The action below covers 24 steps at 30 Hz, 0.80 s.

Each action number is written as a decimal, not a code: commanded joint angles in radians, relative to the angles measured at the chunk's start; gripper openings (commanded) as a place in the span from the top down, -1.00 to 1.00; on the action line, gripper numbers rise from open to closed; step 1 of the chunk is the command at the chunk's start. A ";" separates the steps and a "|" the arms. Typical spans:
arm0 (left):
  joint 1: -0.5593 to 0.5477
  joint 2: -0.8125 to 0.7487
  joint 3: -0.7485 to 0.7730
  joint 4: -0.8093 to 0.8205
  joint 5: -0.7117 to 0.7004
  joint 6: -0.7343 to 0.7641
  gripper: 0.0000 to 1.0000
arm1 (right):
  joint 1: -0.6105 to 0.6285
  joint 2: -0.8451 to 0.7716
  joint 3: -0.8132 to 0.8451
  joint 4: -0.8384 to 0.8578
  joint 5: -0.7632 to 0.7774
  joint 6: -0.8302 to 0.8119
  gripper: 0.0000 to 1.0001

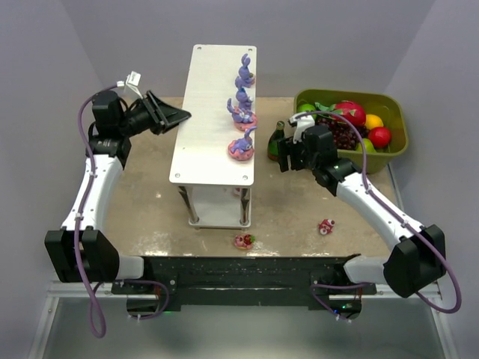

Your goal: Place and organize the plastic toys onto the shelf

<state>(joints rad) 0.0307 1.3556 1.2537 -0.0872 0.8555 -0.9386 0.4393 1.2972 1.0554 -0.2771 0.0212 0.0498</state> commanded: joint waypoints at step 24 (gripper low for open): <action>0.100 0.027 0.096 -0.091 0.048 0.109 1.00 | -0.408 0.238 -0.054 0.226 0.191 0.311 -0.25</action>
<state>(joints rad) 0.0856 1.3697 1.2942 -0.1696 0.9207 -0.9035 0.0853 1.4937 0.9112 -0.1856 0.2138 0.3496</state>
